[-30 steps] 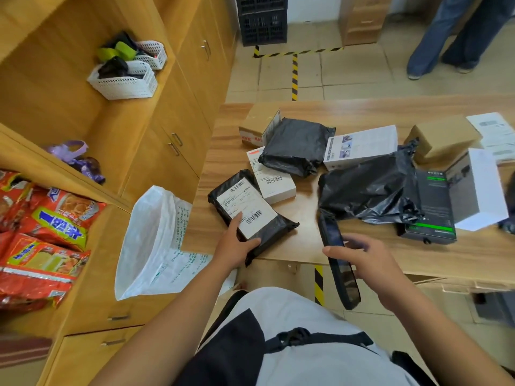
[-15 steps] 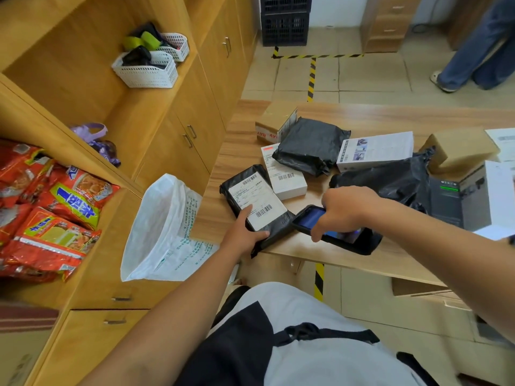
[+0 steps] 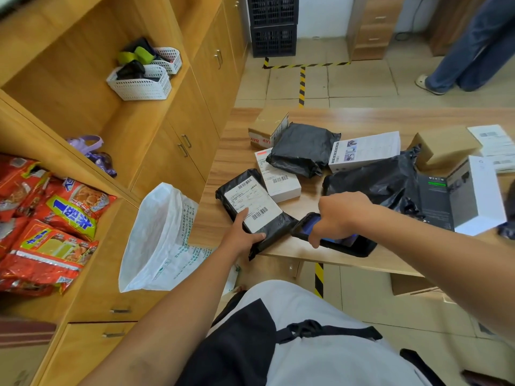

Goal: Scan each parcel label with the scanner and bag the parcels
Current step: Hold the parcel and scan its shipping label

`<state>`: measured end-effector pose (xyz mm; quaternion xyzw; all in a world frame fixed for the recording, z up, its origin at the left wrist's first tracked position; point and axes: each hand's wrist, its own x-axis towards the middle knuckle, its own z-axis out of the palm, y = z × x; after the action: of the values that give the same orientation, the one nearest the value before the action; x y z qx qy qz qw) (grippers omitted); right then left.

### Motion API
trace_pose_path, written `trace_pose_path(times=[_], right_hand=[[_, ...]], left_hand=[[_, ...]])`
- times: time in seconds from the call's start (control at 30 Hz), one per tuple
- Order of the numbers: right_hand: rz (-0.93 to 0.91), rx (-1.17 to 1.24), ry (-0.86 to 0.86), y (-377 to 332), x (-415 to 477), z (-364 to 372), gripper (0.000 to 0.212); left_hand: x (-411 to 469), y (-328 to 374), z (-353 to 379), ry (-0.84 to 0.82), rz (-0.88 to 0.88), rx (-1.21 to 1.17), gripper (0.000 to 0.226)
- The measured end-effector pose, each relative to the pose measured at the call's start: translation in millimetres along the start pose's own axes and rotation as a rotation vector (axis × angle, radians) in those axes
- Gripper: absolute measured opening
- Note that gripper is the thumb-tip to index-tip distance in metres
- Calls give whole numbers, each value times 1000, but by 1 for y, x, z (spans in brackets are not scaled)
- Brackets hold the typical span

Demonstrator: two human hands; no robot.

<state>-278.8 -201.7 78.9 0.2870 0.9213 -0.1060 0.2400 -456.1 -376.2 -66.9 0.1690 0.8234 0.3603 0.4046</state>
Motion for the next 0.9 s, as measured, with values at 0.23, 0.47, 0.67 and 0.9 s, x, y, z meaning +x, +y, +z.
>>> trace_pose_path(times=[0.23, 0.47, 0.67, 0.9], right_hand=[[60, 172, -33, 19, -10, 10, 52], [53, 727, -116, 28, -26, 36, 71], [131, 1331, 101, 17, -53, 77, 43], [319, 1715, 369, 19, -81, 106, 44]], left_hand=[[5, 6, -19, -123, -75, 123, 96], [9, 19, -43, -239, -102, 418, 95], [5, 43, 1, 300, -49, 369, 66], [-1, 63, 67, 335, -86, 698, 102]])
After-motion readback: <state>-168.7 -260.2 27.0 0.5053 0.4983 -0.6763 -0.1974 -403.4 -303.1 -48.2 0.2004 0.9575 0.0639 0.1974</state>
